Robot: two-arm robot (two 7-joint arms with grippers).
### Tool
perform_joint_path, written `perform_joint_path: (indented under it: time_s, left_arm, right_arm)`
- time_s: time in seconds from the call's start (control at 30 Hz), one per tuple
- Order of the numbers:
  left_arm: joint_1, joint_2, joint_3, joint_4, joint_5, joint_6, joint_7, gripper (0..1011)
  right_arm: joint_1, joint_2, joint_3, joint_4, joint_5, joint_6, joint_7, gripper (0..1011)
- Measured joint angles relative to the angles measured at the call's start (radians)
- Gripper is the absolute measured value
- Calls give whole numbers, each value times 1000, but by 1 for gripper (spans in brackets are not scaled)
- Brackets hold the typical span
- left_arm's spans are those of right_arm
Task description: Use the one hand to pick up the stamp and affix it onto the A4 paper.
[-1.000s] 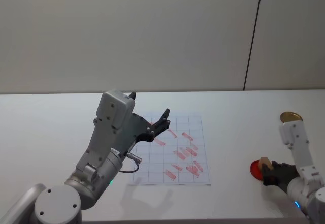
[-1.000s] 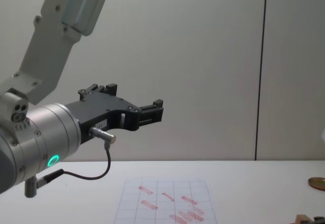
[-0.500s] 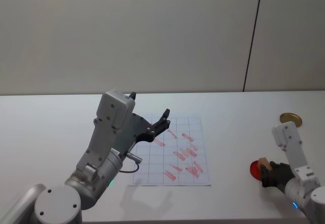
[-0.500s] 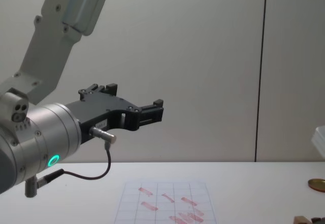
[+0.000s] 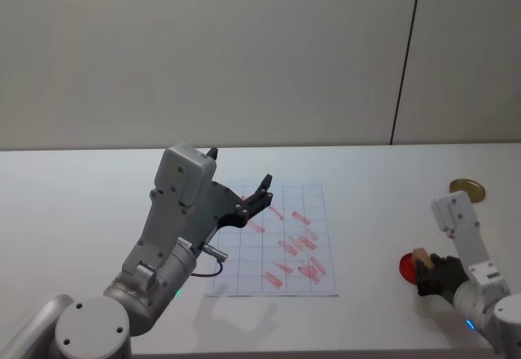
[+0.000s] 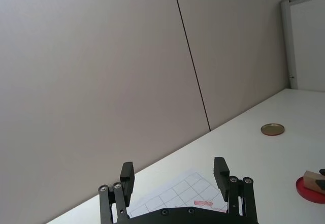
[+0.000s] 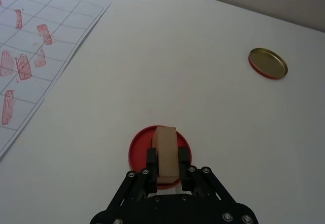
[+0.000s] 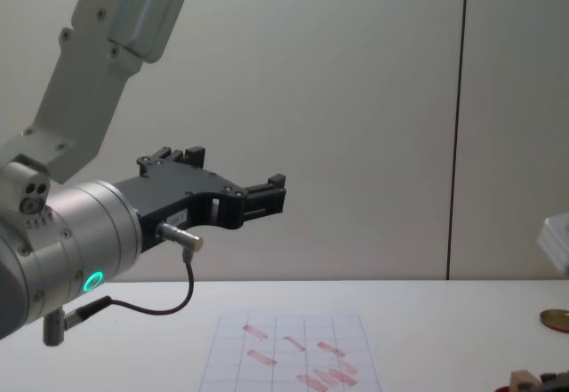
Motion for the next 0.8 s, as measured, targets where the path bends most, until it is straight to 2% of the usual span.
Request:
perform_joint_path:
  time_s: [0.27,0.43,0.67,0.8]
  left_arm:
    - [0,0,0,0,0,0,0,993]
    - [0,0,0,0,0,0,0,993]
    - [0,0,0,0,0,0,0,993]
    - [0,0,0,0,0,0,0,993]
  right_arm:
    - [2,0,6,-45,-1,-21,-11,238]
    - [4,-1,7,-98,-1,-37,-13,238]
    - [12,-12,-2,-157,-4,-56,11,238]
    - [18,-21,-10,-167,-10,-61,26,238]
